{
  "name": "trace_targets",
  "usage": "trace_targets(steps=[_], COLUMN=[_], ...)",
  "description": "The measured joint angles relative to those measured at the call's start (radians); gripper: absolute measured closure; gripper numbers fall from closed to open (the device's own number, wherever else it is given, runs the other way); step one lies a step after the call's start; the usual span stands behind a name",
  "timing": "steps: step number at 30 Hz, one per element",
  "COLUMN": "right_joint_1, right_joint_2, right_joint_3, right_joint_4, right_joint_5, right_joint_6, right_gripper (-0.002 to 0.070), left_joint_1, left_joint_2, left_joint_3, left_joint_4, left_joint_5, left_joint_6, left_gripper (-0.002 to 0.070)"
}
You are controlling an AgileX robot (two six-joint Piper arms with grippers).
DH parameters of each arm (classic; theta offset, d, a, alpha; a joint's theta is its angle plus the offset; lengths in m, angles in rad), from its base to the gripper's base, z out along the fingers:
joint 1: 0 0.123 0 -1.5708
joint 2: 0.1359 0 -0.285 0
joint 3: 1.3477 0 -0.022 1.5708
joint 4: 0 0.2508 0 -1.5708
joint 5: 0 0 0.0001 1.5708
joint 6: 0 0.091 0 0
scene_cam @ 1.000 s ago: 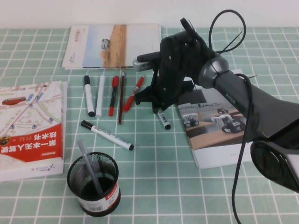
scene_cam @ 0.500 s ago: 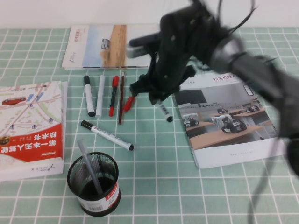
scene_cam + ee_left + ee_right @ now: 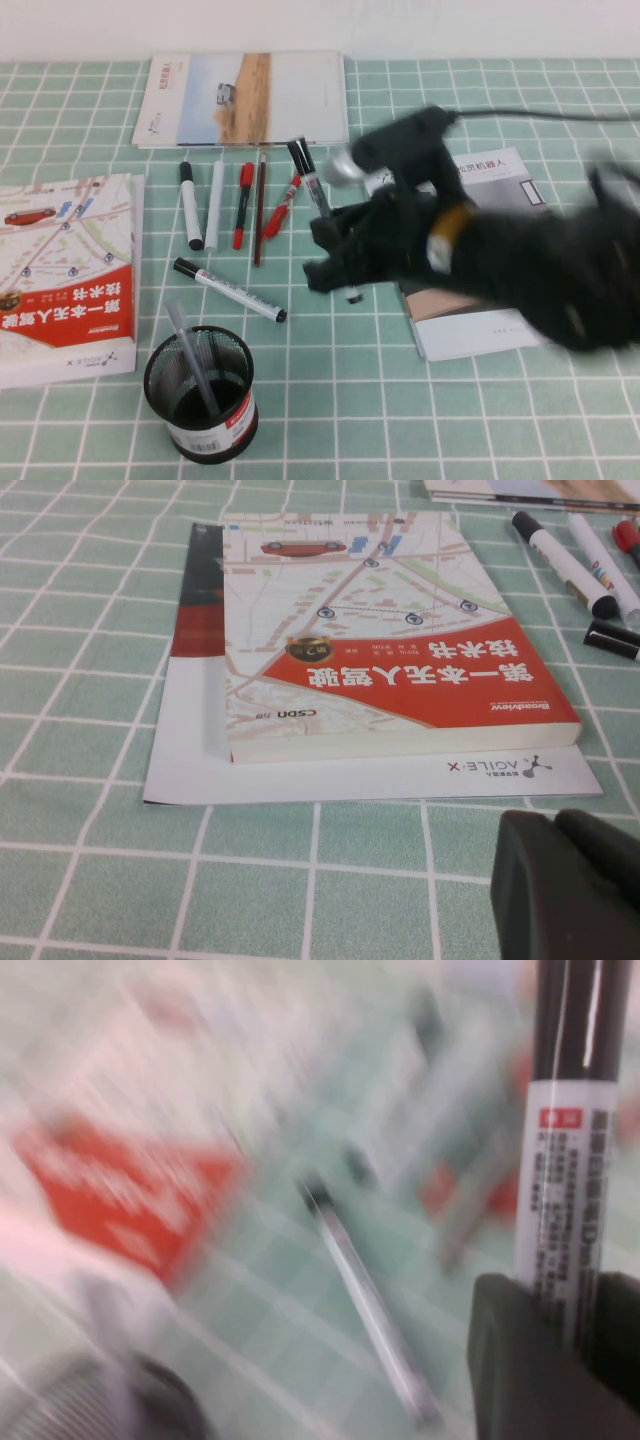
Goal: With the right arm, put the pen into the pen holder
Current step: Place the pen onto the pen holder
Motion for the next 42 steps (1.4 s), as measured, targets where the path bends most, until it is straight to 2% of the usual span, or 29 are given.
trace_targets(steps=[3,5,11,17,21,37,42], right_joint_1=[0.045,0.074,0.134,0.140,0.146,0.152,0.152], right_joint_2=[-0.058,-0.064,0.000,0.132,0.209,0.344,0.352], right_joint_3=[0.158,0.213,0.235,0.235,0.235,0.190,0.188], right_joint_4=[-0.008,-0.035,-0.133,-0.252,-0.289,-0.300,-0.289], right_joint_5=[-0.362,-0.531,-0.777,-0.961,-1.018,-1.024,-0.992], right_joint_6=[0.000,0.000,0.000,0.061,0.082,0.127,0.127], right_gripper=[0.0563,0.0563,0.0563,0.0563,0.0563,0.0563,0.0508], left_joint_1=[0.000,0.000,0.000,0.000,0.000,0.000,0.000], left_joint_2=[0.000,0.000,0.000,0.000,0.000,0.000,0.000], left_joint_3=[0.000,0.000,0.000,0.000,0.000,0.000,0.000], left_joint_4=[0.000,0.000,0.000,0.000,0.000,0.000,0.000], left_joint_5=[0.000,0.000,0.000,0.000,0.000,0.000,0.000], left_joint_6=[0.000,0.000,0.000,0.000,0.000,0.000,0.000], left_gripper=[0.0679,0.0679,0.0679,0.0679,0.0679,0.0679,0.0679])
